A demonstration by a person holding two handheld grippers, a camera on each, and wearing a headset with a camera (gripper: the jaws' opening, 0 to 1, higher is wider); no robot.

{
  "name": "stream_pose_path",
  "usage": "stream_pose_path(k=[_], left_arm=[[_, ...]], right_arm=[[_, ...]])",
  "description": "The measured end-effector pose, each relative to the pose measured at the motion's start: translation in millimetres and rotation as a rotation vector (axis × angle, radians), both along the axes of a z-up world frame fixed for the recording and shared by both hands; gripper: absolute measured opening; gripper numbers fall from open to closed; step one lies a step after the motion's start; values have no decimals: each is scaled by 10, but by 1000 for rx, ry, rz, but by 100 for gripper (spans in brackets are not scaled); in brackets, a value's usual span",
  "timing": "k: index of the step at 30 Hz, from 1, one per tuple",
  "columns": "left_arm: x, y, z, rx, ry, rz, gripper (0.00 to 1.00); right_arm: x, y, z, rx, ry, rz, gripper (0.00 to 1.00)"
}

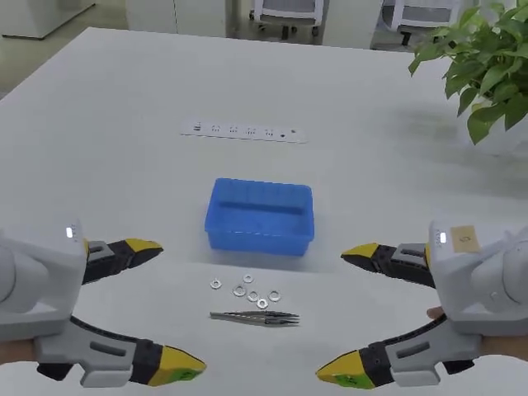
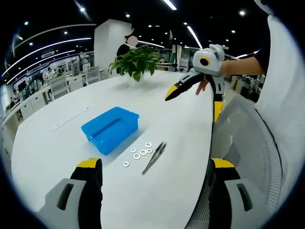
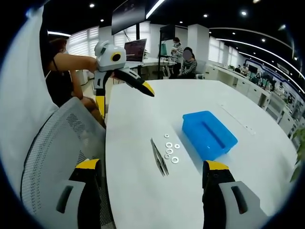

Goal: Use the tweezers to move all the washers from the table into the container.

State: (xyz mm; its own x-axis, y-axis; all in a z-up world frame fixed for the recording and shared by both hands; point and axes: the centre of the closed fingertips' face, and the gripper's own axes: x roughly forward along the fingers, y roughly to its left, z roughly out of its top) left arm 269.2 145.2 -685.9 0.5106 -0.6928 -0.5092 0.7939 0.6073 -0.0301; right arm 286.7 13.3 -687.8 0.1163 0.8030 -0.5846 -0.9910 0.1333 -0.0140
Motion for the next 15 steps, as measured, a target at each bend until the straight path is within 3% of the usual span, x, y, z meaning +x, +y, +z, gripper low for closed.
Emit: stream_pose_path(k=[5,10,15], left_arm=[[-19,-32,1,-19,6,-5,97],[-39,-50,-39,-5,13,-16,97],[-16,-63,-12,-18,4,-13,98]], right_arm=[[10,6,5,1,-8,-1,88],[11,8,7,2,-5,-3,88],[4,-5,-12,-3,-2,0,88]])
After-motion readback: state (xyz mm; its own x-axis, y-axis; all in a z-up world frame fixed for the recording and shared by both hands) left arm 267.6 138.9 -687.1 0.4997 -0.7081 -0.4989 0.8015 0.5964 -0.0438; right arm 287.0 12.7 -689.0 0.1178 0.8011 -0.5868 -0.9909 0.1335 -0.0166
